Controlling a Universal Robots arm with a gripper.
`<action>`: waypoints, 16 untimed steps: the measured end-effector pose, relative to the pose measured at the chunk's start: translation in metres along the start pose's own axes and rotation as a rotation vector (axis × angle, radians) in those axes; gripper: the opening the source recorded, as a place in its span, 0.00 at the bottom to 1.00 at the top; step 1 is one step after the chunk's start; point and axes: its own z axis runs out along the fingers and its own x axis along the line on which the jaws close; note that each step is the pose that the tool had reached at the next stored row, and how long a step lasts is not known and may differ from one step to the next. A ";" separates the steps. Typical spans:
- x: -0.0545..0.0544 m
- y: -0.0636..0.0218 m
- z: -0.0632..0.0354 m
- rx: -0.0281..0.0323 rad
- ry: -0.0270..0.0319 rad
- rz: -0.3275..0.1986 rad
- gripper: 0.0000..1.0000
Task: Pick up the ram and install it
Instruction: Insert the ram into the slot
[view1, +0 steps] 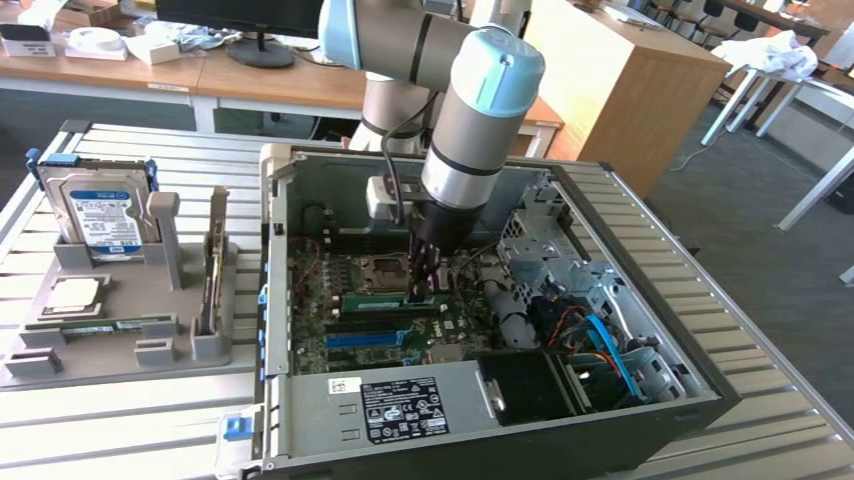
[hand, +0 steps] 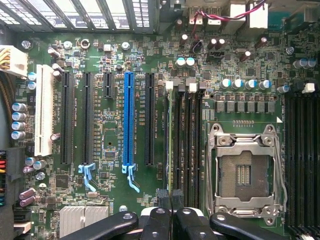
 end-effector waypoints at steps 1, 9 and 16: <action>0.000 0.0000 0.0001 0.0000 0.0002 0.000 0.11; 0.000 0.0000 0.0010 0.0002 -0.0001 0.000 0.11; 0.000 -0.0001 0.0025 0.0002 0.0000 0.000 0.11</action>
